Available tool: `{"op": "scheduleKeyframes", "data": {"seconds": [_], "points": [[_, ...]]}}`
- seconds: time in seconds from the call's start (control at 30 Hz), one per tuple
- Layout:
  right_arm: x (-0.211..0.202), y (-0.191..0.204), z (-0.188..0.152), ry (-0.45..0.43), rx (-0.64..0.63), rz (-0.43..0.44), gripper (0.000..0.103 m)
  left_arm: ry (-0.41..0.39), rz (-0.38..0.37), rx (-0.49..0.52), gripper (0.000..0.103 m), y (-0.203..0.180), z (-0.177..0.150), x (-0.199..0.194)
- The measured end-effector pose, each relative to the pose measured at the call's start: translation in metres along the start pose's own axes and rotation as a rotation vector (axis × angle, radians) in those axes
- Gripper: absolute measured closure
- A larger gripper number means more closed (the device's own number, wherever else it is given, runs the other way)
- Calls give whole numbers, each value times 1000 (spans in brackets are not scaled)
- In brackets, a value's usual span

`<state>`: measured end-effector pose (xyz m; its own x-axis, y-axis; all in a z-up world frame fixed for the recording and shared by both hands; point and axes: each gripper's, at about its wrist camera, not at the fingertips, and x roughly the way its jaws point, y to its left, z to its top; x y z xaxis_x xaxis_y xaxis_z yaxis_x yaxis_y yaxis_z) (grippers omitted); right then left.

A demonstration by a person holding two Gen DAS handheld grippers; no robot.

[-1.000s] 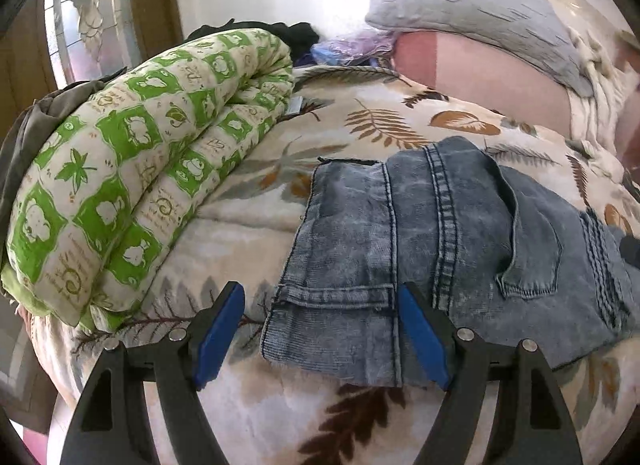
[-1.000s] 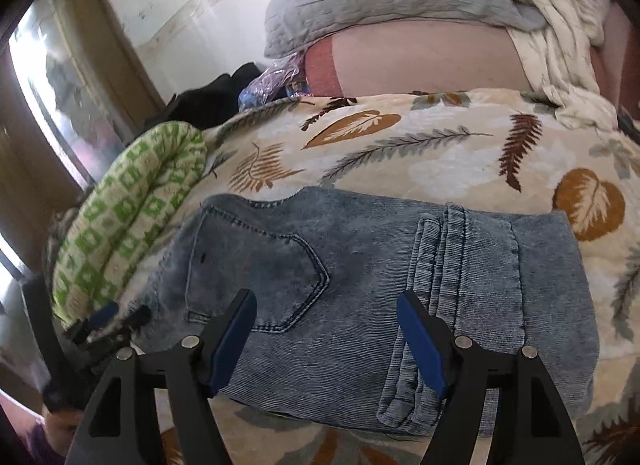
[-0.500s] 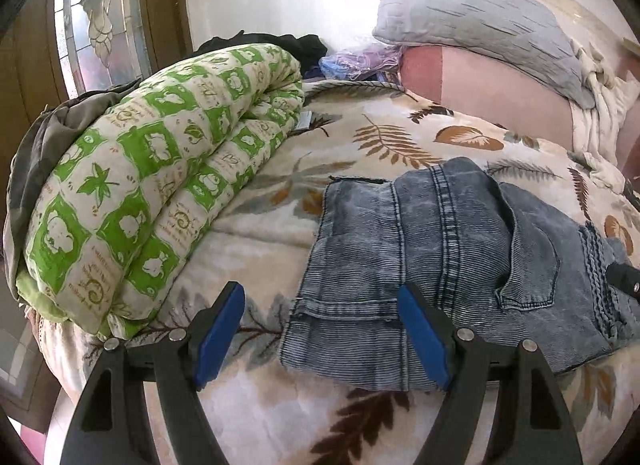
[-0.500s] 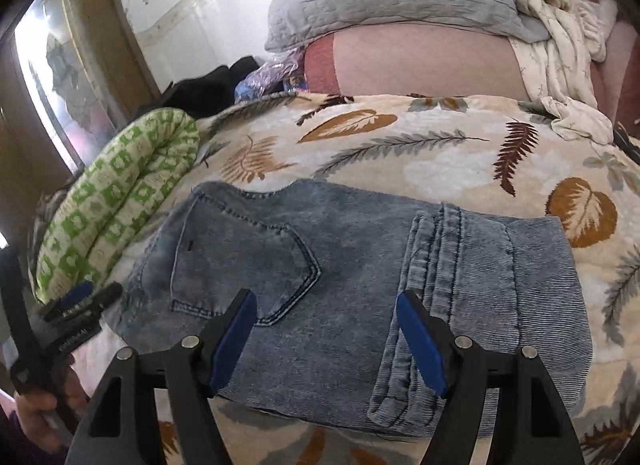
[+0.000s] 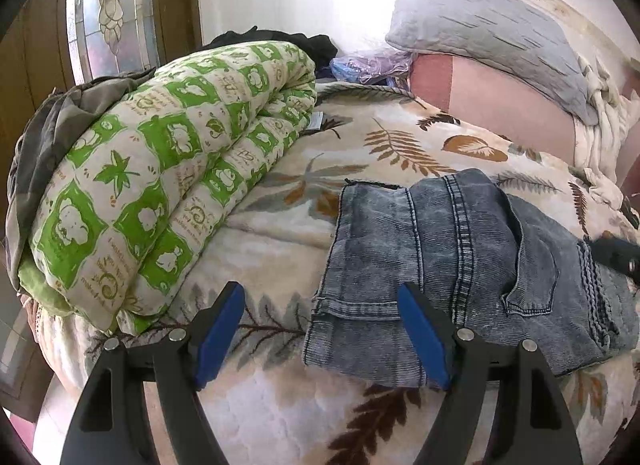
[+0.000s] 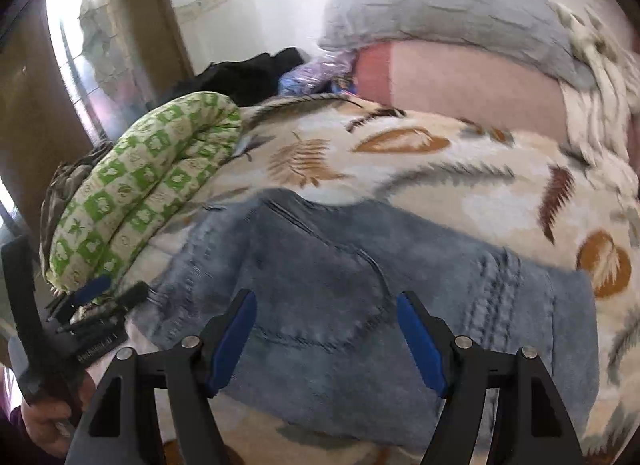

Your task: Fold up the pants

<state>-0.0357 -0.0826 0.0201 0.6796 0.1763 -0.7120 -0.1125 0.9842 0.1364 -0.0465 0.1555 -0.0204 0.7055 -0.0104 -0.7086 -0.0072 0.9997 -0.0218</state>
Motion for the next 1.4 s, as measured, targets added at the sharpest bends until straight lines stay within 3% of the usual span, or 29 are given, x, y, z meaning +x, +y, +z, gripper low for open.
{"op": "scheduleKeyframes", "data": {"seconds": [0.33,0.7,0.93,1.23,1.4], "points": [[25,67,56,31,-118,61,27,50,-19,-74,24,23,-4,8],[82,121,81,152,-214,70,27,148,-88,-225,24,63,-15,22],[143,158,109,313,-243,92,27,185,-183,-217,24,53,-22,30],[209,176,118,508,-325,52,27,185,-403,-275,24,40,-20,35],[230,176,109,579,-340,49,27,178,-432,-270,28,34,-19,41]]}}
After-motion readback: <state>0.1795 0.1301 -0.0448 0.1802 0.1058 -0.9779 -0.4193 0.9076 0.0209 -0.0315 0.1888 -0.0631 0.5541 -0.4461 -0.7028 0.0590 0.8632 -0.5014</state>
